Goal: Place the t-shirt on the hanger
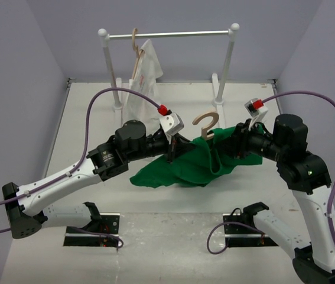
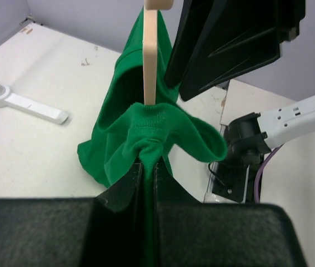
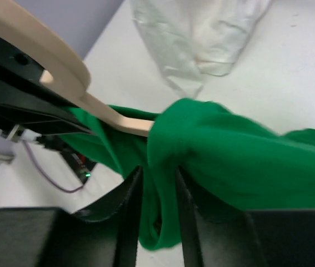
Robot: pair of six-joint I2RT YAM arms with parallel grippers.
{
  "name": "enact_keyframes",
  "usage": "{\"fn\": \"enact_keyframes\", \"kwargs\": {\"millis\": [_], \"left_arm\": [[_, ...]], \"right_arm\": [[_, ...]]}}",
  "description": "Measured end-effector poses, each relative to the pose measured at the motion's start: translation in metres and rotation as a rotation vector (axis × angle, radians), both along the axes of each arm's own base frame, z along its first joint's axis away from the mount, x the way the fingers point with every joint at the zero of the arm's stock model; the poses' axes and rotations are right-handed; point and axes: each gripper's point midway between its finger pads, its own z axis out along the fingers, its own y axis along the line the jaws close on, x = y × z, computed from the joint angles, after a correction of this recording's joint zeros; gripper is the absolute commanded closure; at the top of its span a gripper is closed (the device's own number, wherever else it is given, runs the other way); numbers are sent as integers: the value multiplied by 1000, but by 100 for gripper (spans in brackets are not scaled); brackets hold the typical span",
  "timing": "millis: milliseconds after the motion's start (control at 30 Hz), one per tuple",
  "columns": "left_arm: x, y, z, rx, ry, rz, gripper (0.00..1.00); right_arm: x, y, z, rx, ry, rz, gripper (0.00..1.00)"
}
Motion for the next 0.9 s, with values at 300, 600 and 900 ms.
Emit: {"fn": "enact_keyframes", "kwargs": {"millis": [300,600,900], "left_arm": [[3,28,-9,29,23,-9,100],[-58,27,-28,67,75,-438,100],[-81,20,-47,85,169,-640,100]], "right_arm": [[-2,-41,35,-45,-211,-216,29],[-40,-1,41,14,-335,162,32],[-67,28,61,143,-369,462,83]]}}
